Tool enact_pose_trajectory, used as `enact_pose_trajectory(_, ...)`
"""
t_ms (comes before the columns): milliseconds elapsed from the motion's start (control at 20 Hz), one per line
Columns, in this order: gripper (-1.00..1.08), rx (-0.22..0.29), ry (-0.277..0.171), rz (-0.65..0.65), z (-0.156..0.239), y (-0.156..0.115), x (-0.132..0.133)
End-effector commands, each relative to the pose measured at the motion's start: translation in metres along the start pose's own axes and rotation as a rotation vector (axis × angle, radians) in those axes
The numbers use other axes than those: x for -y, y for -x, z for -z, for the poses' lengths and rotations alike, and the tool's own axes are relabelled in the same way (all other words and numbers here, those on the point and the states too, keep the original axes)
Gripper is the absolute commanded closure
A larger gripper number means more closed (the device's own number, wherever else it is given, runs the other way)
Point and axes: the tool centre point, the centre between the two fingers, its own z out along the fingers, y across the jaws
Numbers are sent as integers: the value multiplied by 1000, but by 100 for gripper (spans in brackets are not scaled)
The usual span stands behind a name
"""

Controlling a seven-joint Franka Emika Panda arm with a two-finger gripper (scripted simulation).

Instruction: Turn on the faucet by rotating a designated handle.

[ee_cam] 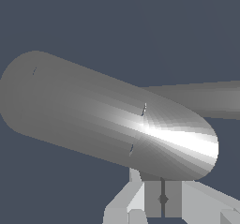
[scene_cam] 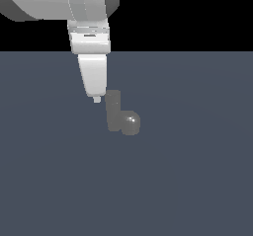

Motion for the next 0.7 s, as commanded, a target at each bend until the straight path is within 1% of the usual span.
enact_pose_trajectory(0, 108, -1, 2, -21, -1, -24, -4)
enact_pose_trajectory(450, 108, -2, 5, -27, -1, -76, -18)
enact_pose_trajectory(500, 108, -2, 5, -27, -1, -76, -18)
enact_pose_trajectory(550, 108, 0, 2, 15, 0, -50, -11)
enact_pose_trajectory(650, 108, -1, 2, 11, 0, -59, -7)
